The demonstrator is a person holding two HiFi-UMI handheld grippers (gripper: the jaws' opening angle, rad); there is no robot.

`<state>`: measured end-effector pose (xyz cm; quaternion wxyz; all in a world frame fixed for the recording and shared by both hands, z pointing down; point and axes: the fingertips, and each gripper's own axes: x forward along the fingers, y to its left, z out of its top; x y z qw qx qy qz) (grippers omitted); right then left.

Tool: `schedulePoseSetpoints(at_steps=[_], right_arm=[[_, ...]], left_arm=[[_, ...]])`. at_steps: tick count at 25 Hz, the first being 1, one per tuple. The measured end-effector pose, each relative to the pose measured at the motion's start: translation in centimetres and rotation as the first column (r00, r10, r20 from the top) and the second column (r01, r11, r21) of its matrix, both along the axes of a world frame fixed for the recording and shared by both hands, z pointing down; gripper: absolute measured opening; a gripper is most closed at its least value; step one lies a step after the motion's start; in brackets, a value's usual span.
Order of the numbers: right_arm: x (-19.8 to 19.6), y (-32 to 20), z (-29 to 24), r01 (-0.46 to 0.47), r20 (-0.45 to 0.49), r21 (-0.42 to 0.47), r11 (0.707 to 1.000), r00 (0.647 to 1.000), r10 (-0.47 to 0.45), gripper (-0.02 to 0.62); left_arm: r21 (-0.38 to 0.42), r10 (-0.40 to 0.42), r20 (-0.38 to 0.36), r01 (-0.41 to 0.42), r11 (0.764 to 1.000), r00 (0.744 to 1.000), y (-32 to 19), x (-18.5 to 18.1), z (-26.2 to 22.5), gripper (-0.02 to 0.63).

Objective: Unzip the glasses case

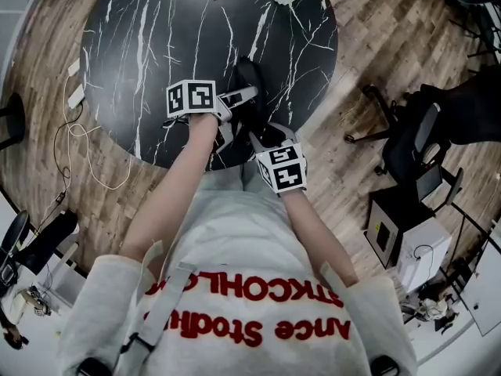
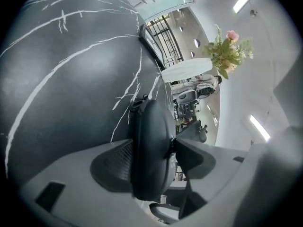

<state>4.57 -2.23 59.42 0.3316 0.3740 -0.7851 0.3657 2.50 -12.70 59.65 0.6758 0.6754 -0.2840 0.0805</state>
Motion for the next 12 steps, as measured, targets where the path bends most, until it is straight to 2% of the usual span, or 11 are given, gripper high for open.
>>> schedulePoseSetpoints(at_steps=[7, 9, 12], right_arm=[[-1.5, 0.2, 1.3, 0.014, 0.007, -0.022, 1.0, 1.0, -0.014, 0.149], [-1.8, 0.4, 1.5, 0.012, 0.01, -0.034, 0.999, 1.0, -0.011, 0.09], [-1.5, 0.4, 1.5, -0.005, 0.011, -0.034, 0.999, 1.0, 0.006, 0.046]], left_arm=[[0.002, -0.001, 0.001, 0.001, 1.0, 1.0, 0.0, 0.1, 0.1, 0.284], [0.003, -0.003, -0.001, 0.003, 1.0, 1.0, 0.0, 0.0, 0.0, 0.284], [0.004, -0.002, -0.003, 0.002, 1.0, 1.0, 0.0, 0.0, 0.0, 0.284]])
